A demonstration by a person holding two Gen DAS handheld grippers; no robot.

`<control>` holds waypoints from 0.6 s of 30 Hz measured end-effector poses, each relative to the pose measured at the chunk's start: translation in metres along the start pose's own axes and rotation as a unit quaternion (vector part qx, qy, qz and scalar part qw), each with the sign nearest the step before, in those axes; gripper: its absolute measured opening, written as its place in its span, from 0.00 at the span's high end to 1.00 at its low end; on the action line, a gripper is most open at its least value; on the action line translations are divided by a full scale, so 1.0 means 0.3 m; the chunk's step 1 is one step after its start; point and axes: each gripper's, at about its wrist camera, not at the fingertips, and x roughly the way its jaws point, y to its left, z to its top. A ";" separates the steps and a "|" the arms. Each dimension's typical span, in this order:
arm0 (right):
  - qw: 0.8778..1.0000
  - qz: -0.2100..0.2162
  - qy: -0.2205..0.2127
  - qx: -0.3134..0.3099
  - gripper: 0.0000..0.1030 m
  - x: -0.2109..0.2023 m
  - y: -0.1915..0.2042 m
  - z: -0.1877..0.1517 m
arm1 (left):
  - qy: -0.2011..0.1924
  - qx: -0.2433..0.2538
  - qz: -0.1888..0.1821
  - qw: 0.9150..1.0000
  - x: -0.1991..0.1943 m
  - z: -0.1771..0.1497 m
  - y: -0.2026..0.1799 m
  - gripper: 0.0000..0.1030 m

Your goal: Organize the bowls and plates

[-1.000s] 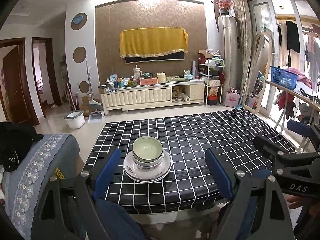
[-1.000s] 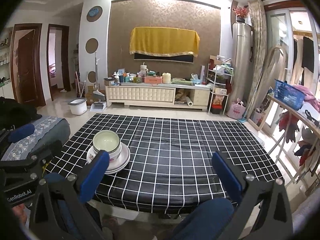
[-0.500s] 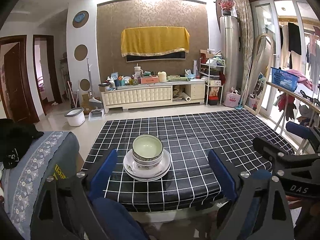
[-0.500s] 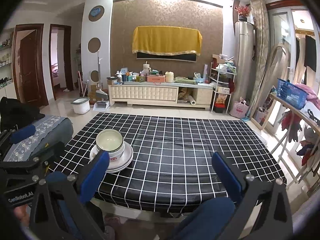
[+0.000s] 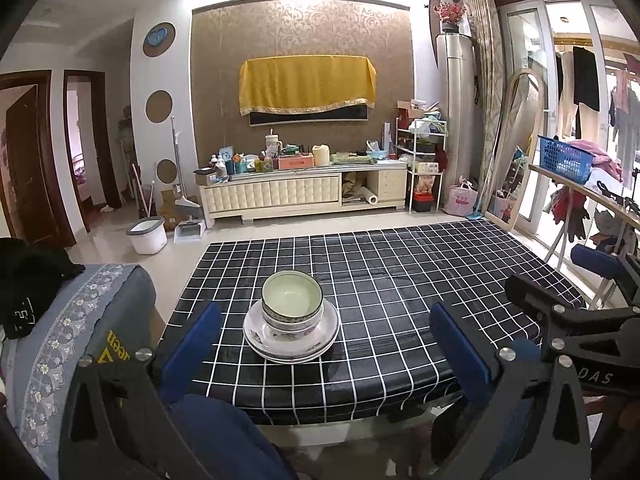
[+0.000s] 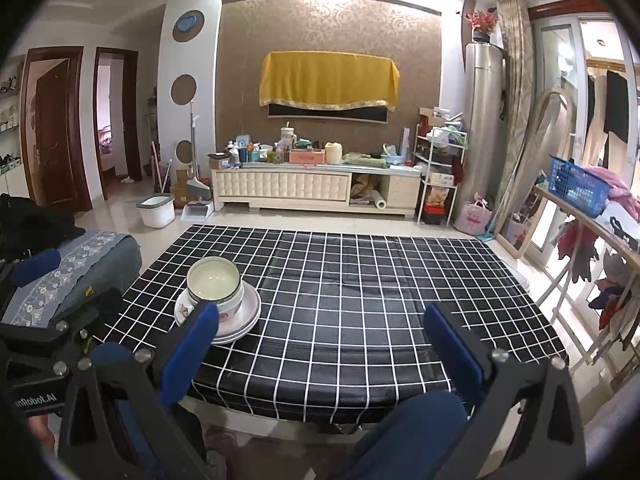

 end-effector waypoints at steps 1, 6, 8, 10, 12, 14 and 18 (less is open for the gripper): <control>1.000 0.000 0.000 0.000 0.00 0.000 0.000 0.000 | 0.001 -0.001 0.000 1.000 0.000 0.001 0.001 0.00; 1.000 0.006 -0.001 -0.003 0.00 -0.002 0.001 0.003 | 0.002 -0.009 0.002 1.000 -0.001 0.001 0.009 0.00; 1.000 0.006 0.000 -0.004 0.00 0.000 0.000 0.007 | 0.004 -0.012 0.000 1.000 -0.002 0.000 0.010 0.00; 1.000 0.006 -0.001 -0.003 0.00 0.002 -0.002 0.007 | 0.005 -0.013 0.000 1.000 0.000 0.000 0.009 0.00; 1.000 0.006 0.000 -0.002 0.00 0.004 -0.002 0.004 | 0.007 -0.012 0.001 1.000 0.000 -0.002 0.007 0.00; 1.000 0.006 0.003 -0.001 0.00 0.007 -0.003 0.001 | 0.008 -0.015 0.003 1.000 0.001 -0.001 0.010 0.00; 1.000 0.005 0.003 -0.001 0.00 0.005 -0.006 0.000 | 0.011 -0.018 0.002 1.000 -0.002 -0.002 0.013 0.00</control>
